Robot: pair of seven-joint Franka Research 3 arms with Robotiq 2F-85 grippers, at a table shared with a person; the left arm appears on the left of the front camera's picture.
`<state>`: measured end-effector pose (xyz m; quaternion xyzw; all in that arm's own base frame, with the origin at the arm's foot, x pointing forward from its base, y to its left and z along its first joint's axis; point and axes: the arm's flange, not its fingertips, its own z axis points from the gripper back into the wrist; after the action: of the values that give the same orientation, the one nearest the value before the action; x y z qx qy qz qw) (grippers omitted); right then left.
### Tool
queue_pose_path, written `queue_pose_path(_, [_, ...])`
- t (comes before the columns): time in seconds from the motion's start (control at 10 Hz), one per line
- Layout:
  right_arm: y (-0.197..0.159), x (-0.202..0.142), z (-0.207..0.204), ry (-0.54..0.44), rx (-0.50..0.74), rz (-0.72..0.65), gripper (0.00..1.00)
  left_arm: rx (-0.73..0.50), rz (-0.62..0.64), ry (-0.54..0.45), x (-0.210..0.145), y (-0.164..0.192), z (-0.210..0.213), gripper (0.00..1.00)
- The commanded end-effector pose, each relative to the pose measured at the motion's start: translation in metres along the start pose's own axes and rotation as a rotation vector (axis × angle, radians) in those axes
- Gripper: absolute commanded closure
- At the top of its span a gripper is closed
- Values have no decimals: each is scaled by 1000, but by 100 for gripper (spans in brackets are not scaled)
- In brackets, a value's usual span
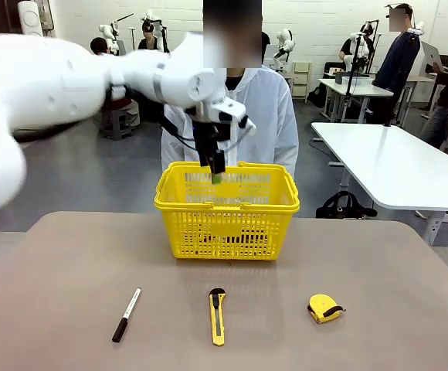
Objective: Place the items the person wants into the basket.
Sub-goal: Pick up the item the person points to and place it in the Market Basket.
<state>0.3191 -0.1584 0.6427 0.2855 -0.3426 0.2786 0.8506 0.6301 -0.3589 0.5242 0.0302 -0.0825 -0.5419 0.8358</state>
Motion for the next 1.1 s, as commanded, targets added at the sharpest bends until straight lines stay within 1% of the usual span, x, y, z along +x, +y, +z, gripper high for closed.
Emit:
queue_pose_path(0.0, [0,0,-1,-6,5,3,0,48,75,-69,-107,-42,55,0])
queue_pose_path(0.1, [0,0,-1,-6,5,3,0,61,98,-98,-139,-53,74,0])
queue_pose_path(0.2, [0,0,-1,-6,5,3,0,81,221,-233,-289,-86,141,0])
queue_pose_path(0.3, [0,0,-1,-6,5,3,0,79,228,-238,-296,-88,142,0])
queue_pose_path(0.4, [0,0,-1,-6,5,3,0,83,259,-264,-331,-102,149,0])
queue_pose_path(0.5, [0,0,-1,-6,5,3,0,86,276,-288,-361,-107,154,0])
queue_pose_path(0.7, [0,0,-1,-6,5,3,0,64,309,-289,-398,-104,152,0])
queue_pose_path(0.9, [0,0,-1,-6,5,3,0,65,335,-304,-431,-111,146,0])
queue_pose_path(1.0, [0,0,-1,-6,5,3,0,69,342,-311,-442,-112,140,0])
